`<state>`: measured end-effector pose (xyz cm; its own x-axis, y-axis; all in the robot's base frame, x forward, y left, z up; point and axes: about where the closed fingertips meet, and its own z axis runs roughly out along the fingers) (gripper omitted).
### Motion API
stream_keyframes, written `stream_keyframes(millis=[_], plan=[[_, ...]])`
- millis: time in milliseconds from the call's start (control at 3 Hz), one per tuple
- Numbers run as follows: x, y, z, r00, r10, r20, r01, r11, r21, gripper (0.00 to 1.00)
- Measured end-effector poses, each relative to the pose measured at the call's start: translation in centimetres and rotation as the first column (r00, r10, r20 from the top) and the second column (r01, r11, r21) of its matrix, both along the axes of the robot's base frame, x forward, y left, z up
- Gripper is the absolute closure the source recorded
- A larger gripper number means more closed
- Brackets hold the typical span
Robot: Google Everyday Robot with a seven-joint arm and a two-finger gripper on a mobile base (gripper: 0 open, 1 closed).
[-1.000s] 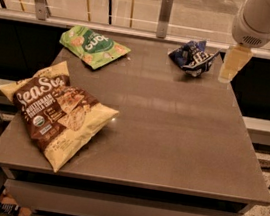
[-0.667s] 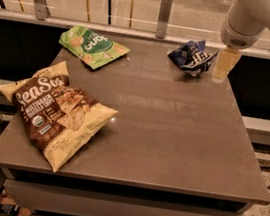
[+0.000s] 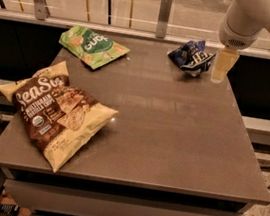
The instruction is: Move blue chip bag near brown chip bag
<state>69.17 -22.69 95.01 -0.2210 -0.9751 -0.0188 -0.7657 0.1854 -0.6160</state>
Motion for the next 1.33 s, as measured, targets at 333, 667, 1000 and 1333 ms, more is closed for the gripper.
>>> stream_keyframes(millis=[333, 667, 1000, 1333], plan=[[2.1, 0.1, -1.5, 0.9993, 0.03, -0.024, -0.028, 0.999, 0.045, 0.0], [4.7, 0.2, -3.0, 0.9951, 0.095, -0.029, -0.091, 0.988, 0.123, 0.0], [6.6, 0.6, -4.1, 0.9874, 0.155, -0.03, -0.147, 0.973, 0.176, 0.0], [7.8, 1.0, -5.1, 0.9823, 0.184, -0.037, -0.173, 0.965, 0.199, 0.0]])
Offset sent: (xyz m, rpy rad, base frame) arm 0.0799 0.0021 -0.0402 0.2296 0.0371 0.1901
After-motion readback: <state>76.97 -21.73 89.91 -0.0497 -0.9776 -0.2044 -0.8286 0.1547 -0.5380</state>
